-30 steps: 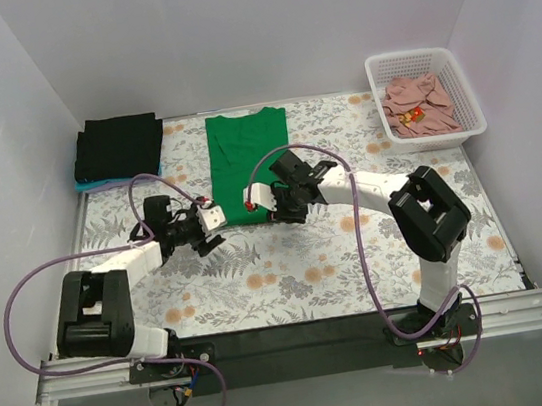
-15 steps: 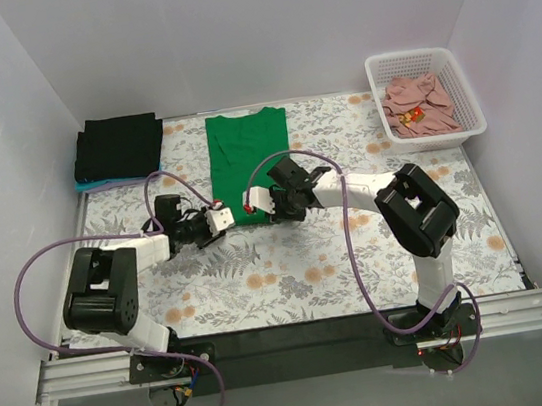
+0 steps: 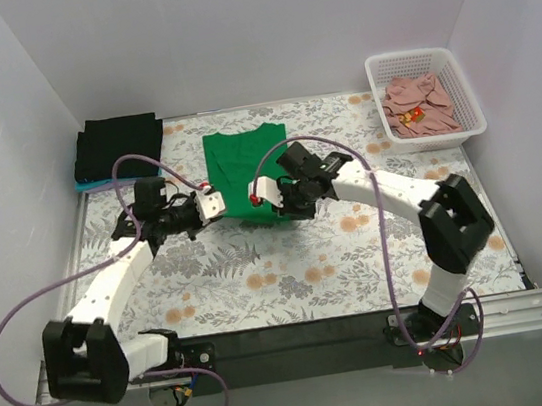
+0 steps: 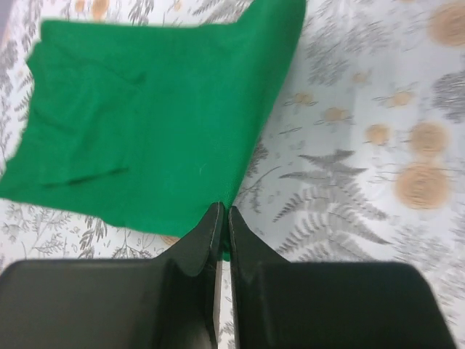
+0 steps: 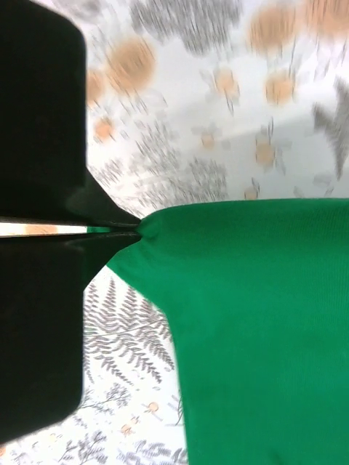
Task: Fold and stack the t-shirts
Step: Fold the tshirt
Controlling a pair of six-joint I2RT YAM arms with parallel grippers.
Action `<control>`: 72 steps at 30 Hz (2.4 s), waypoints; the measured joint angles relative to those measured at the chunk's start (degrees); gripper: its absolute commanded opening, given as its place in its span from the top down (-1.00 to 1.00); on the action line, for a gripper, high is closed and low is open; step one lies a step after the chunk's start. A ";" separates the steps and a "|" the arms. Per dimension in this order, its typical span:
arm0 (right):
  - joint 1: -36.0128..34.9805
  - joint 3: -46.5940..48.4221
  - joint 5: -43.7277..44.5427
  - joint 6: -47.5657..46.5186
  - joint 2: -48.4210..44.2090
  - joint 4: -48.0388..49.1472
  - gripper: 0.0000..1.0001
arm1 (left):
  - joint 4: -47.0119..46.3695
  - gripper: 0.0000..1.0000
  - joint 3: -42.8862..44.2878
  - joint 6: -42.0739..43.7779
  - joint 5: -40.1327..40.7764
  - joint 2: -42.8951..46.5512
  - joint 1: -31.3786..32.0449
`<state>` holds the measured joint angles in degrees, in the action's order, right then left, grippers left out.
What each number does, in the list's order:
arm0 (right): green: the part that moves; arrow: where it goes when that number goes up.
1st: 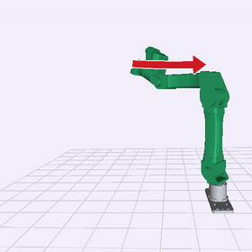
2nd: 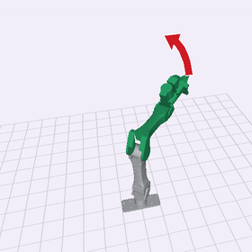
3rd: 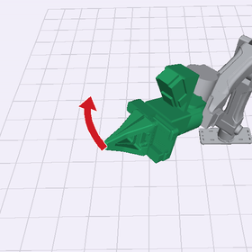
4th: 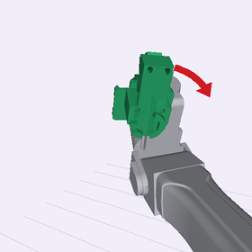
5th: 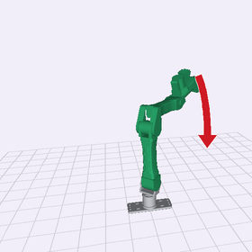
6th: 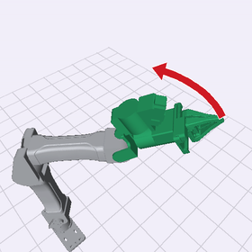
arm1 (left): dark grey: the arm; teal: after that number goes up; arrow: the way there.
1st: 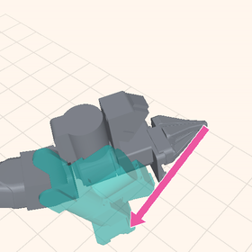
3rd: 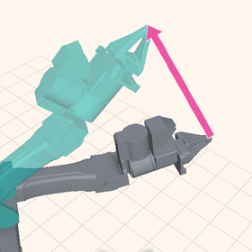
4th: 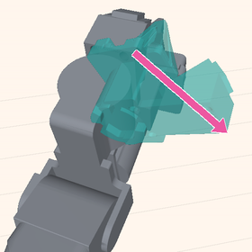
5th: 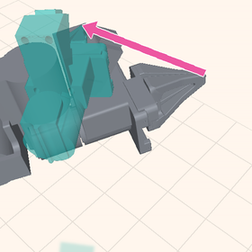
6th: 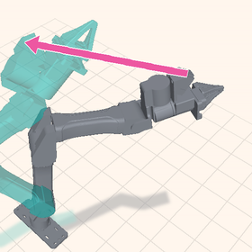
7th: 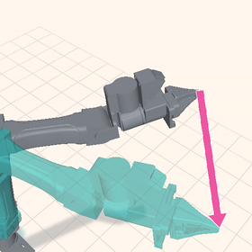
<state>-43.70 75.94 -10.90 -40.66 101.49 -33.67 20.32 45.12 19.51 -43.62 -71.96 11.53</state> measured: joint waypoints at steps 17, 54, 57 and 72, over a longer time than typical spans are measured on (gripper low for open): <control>-5.73 1.46 -10.84 -2.16 -17.66 -20.61 0.97 | 41.07 1.00 10.16 -3.63 -9.81 18.78 0.39; 2.67 12.20 -13.49 -5.57 16.74 -8.17 0.97 | 19.34 1.00 6.71 -11.91 -5.11 -20.83 -6.67; 1.03 6.64 -14.45 -3.69 12.90 -8.15 0.97 | 24.04 1.00 3.19 -10.82 -5.40 -13.66 -5.29; 2.82 8.66 -15.04 -1.27 10.45 -9.44 0.97 | 20.20 1.00 9.46 -19.12 -4.26 -19.96 -4.92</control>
<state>-40.88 84.60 -25.93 -41.93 111.94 -43.11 40.51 54.59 0.38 -47.88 -91.92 6.61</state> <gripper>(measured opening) 0.022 0.021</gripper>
